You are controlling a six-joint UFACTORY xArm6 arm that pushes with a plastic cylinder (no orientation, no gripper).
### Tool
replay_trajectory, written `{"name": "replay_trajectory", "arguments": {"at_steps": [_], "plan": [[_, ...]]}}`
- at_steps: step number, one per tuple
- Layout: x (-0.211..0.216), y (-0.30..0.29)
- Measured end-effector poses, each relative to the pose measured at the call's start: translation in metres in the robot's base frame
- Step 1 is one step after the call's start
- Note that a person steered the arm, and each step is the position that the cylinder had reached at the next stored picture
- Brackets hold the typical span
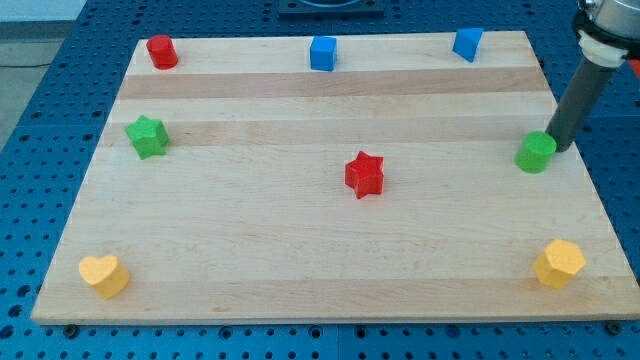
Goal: Put the green circle to the right side of the red star
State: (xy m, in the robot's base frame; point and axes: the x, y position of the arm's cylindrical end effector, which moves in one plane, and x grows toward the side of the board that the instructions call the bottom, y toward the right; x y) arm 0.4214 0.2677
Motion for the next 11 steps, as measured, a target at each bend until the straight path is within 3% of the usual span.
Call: {"name": "replay_trajectory", "arguments": {"at_steps": [2,4,7,11], "plan": [[0.018,-0.034],[0.035,-0.034],[0.036,-0.108],[0.043,-0.123]]}}
